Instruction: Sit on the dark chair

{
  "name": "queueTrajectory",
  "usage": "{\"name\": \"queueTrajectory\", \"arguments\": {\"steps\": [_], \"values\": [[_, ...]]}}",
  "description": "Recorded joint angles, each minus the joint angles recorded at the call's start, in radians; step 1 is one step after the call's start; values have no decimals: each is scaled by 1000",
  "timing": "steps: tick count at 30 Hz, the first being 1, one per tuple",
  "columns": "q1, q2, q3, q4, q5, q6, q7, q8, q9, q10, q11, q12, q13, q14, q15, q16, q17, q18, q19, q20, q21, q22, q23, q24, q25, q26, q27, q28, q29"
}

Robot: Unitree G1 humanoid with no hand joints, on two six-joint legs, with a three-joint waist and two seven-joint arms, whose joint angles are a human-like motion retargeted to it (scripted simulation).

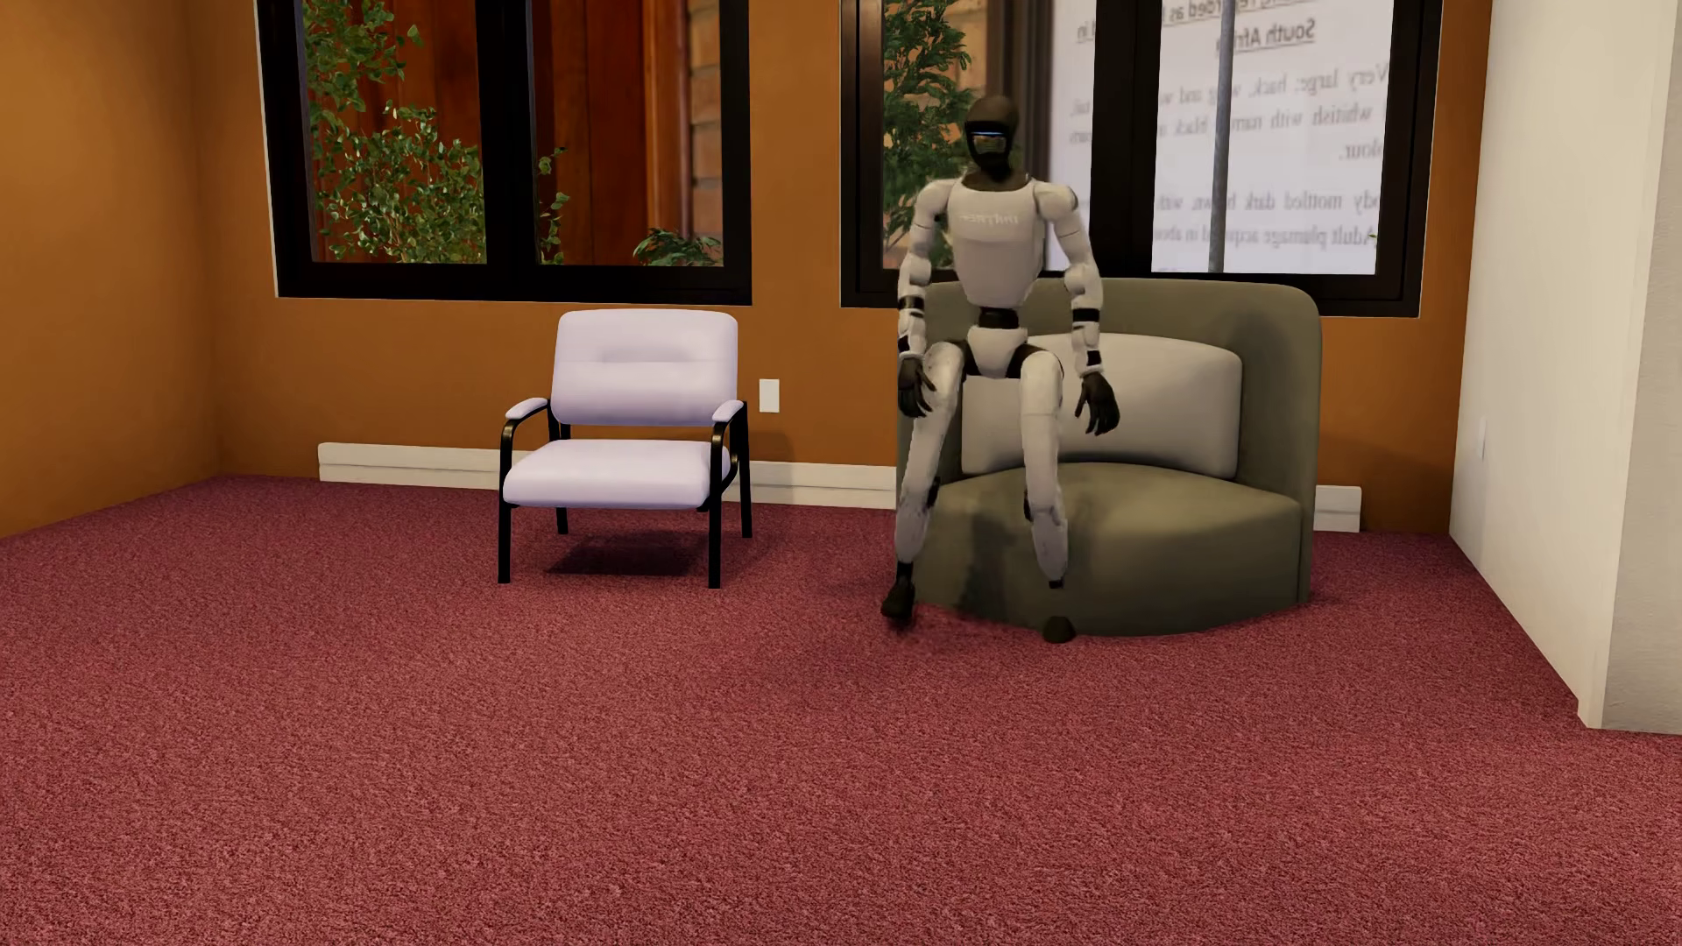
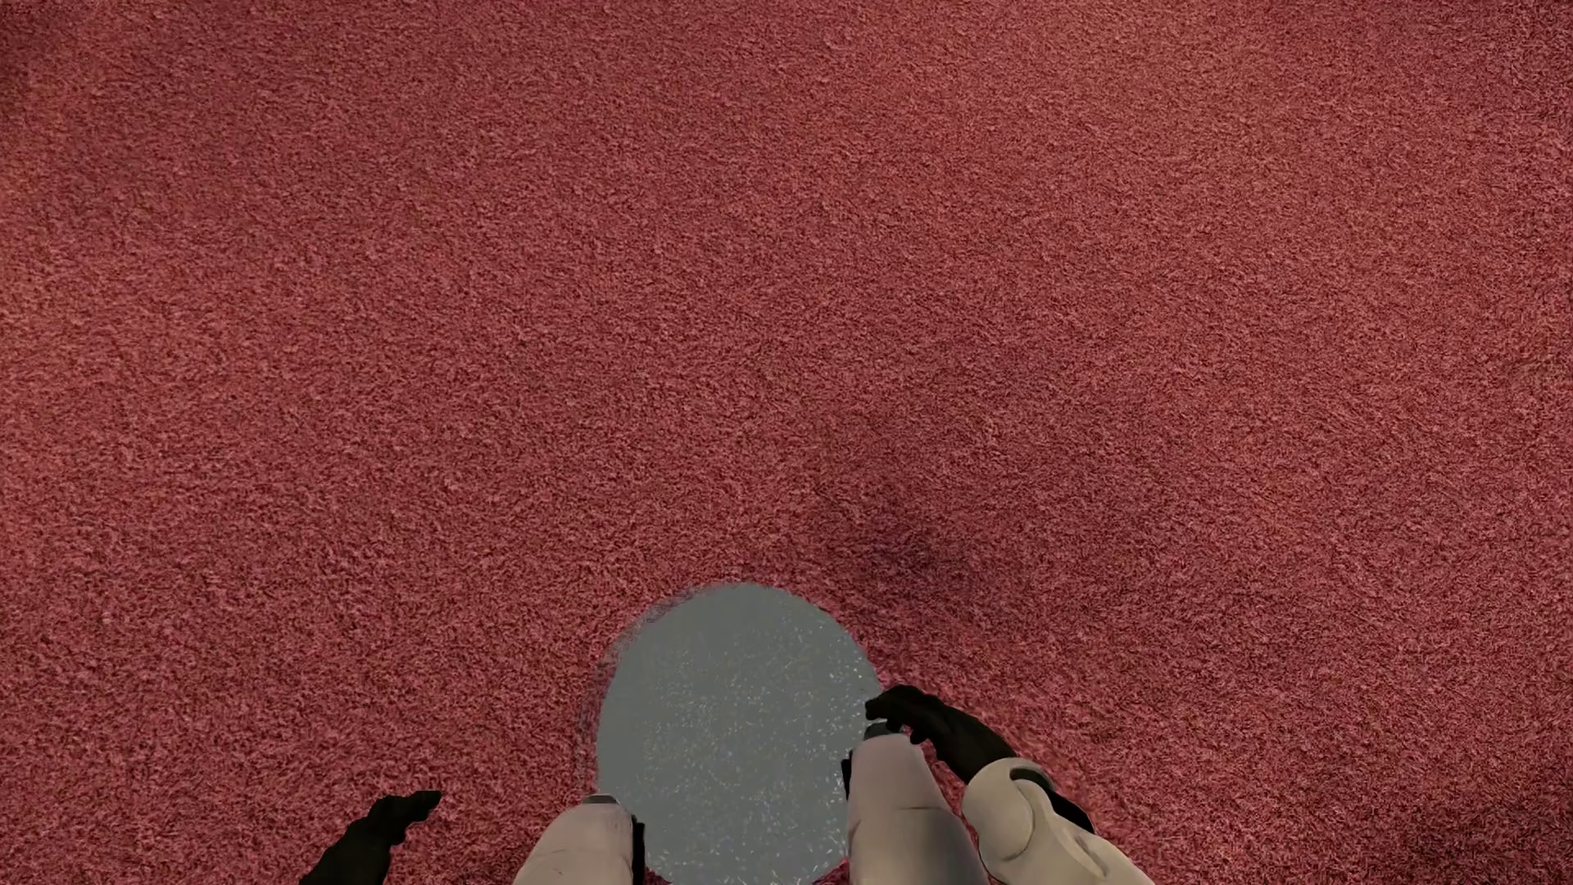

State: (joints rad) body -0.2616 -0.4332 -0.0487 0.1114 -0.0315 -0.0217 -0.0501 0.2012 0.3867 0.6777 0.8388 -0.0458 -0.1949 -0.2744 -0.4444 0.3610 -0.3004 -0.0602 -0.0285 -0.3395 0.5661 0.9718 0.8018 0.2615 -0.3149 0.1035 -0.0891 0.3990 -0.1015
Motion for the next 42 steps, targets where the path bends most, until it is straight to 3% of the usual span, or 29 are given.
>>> {"name": "queueTrajectory", "arguments": {"steps": [1,3,4,5,6,7,9,11,13,14,15,16,19,21,22,24,25,26,27,30,33,34,36,37,42], "values": [[-59,-12,6,7,-31,8,19,-28,9,77,59,4,8,-10,-11,-23,-23,26,10,11,8,6,22,-40,-6,6,12,55,-39],[-191,-26,26,25,-81,9,-12,-79,55,253,124,-11,-25,-46,-4,-21,-54,59,11,39,-30,0,77,-54,-15,1,30,55,-34],[-258,-38,37,30,-113,-2,-35,-92,94,340,104,-32,-43,-81,-52,7,-70,45,48,35,-67,-8,86,-33,0,-2,45,28,-30],[-344,-114,43,47,-123,-10,-38,-91,118,443,151,-39,-52,-110,-98,19,-86,42,62,52,-90,-20,86,0,32,33,36,-26,-37],[-443,-245,45,74,-124,-18,-46,-81,141,563,277,-41,-67,-150,-114,55,-98,24,100,60,-100,-63,92,12,49,-40,36,-53,-60],[-531,-364,41,90,-141,-36,-49,-69,161,668,389,-36,-89,-164,-146,80,-113,14,141,74,-113,-93,101,30,53,-55,54,-71,-32],[-666,-508,35,89,-183,-33,-79,-78,248,869,583,-78,-132,-226,-214,110,-151,-2,171,54,-132,-130,109,42,99,-50,58,-72,-73],[-738,-633,29,109,-175,-38,-101,-16,312,1029,740,-105,-163,-282,-234,127,-171,-22,206,62,-109,-157,120,28,119,-38,61,-41,-130],[-797,-725,24,101,-163,-39,-117,25,354,1147,870,-131,-177,-314,-238,143,-185,-28,211,50,-143,-168,99,38,114,-9,85,4,-58],[-813,-751,22,94,-161,-35,-137,51,370,1204,923,-140,-164,-345,-241,153,-186,-49,222,4,-147,-176,76,-12,136,-24,68,31,-64],[-810,-748,17,104,-164,-33,-142,59,393,1238,953,-162,-158,-348,-245,165,-181,-76,228,9,-155,-174,68,7,127,-1,65,58,-63],[-789,-737,14,114,-164,-34,-143,59,409,1256,962,-184,-156,-365,-235,171,-163,-77,236,22,-153,-171,72,8,129,2,54,19,-61],[-731,-671,24,143,-184,-34,-131,38,422,1282,974,-203,-101,-360,-219,153,-114,-83,266,20,-163,-152,88,-12,128,17,39,52,-101],[-690,-624,26,135,-200,-33,-134,29,408,1303,996,-197,-64,-356,-235,148,-89,-70,273,-3,-196,-127,112,11,75,16,50,31,-37],[-671,-600,27,133,-207,-30,-137,20,401,1314,1005,-201,-49,-365,-247,137,-70,-62,274,-19,-190,-91,142,7,61,3,46,19,-45],[-629,-544,28,134,-226,-30,-131,12,391,1320,1002,-204,-31,-379,-272,109,-25,-52,286,-64,-180,-20,211,-18,66,26,70,42,-84],[-623,-530,34,136,-235,-28,-126,8,381,1321,998,-222,-28,-385,-279,86,-8,-47,291,-83,-186,33,246,-27,91,18,19,32,-92],[-621,-524,34,137,-240,-24,-126,9,369,1322,999,-226,-37,-390,-285,73,19,-48,293,-85,-211,56,284,-38,160,20,40,23,-111],[-610,-514,30,132,-251,-24,-119,12,365,1318,1002,-226,-34,-390,-281,63,31,-42,327,-85,-219,65,298,-44,182,21,54,23,-154],[-582,-477,34,124,-251,-19,-113,7,367,1315,1001,-221,-34,-376,-281,35,9,-47,315,-91,-208,94,300,-48,174,43,55,50,-169],[-559,-451,41,101,-241,-26,-121,8,367,1313,1000,-210,-22,-380,-278,24,0,-35,305,-94,-188,110,260,-33,88,27,68,43,-144],[-557,-439,42,93,-236,-32,-121,6,375,1311,991,-211,-29,-377,-296,26,5,-42,262,-95,-188,111,265,-34,82,32,79,38,-147],[-555,-437,45,81,-227,-41,-124,5,385,1299,994,-204,-31,-338,-296,31,9,-48,251,-95,-187,109,268,-38,88,33,83,42,-146],[-568,-446,42,78,-225,-44,-128,6,389,1298,1001,-202,-33,-333,-278,38,10,-61,275,-82,-185,105,266,-43,89,19,73,31,-130],[-602,-488,34,75,-226,-58,-119,10,412,1281,1004,-179,-45,-304,-279,58,1,-62,284,-48,-183,86,260,-41,84,-10,55,14,-113]]}}
